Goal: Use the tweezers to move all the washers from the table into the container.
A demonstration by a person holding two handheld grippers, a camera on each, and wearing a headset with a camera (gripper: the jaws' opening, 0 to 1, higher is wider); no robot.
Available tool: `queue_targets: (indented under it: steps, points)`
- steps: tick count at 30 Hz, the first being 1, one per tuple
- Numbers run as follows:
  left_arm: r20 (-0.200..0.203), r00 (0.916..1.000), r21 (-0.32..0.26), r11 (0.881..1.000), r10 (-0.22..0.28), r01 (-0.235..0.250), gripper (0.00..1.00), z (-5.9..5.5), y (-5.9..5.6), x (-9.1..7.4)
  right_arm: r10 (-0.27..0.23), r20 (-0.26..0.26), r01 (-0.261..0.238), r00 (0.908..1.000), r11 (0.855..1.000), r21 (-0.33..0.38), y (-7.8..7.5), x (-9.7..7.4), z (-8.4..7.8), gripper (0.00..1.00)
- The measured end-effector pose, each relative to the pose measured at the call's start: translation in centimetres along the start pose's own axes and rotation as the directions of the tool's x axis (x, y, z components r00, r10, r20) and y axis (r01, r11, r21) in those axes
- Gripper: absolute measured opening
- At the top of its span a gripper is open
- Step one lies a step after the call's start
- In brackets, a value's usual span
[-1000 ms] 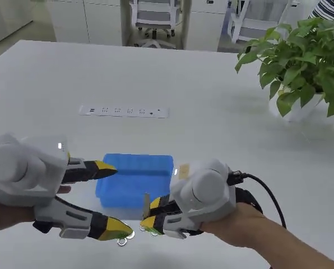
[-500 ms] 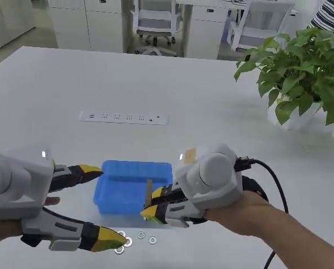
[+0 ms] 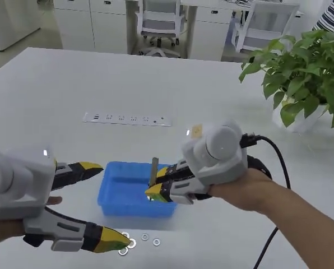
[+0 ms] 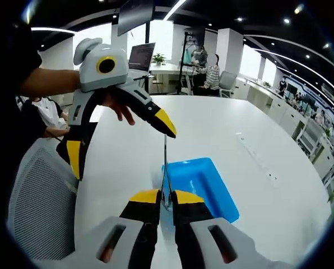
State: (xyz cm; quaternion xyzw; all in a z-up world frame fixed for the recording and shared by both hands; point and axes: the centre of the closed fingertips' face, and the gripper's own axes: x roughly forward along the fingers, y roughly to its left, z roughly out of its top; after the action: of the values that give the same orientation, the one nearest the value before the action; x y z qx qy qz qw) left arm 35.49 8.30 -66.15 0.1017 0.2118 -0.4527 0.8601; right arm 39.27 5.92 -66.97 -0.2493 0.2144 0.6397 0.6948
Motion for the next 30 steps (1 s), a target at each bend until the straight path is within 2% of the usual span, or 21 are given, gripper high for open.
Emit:
queue_targets:
  steps: [12,18,30]
  points:
    - [0.007,0.9998,-0.007,1.000,0.021,-0.021,0.99,0.0,0.8,-0.3,-0.004,0.028,0.005,0.9996,1.000,-0.026,-2.3,1.2,0.7,0.10]
    - [0.017,0.9995,-0.016,1.000,0.026,-0.025,0.99,0.0,1.2,-0.5,-0.004,0.034,0.006,0.9994,0.998,-0.055,-3.1,1.9,0.3,0.10]
    - [0.011,0.9993,-0.037,0.999,0.036,-0.036,0.99,-0.7,1.9,-1.0,0.003,0.050,0.001,0.9988,0.997,-0.082,-4.6,3.5,-0.8,0.10]
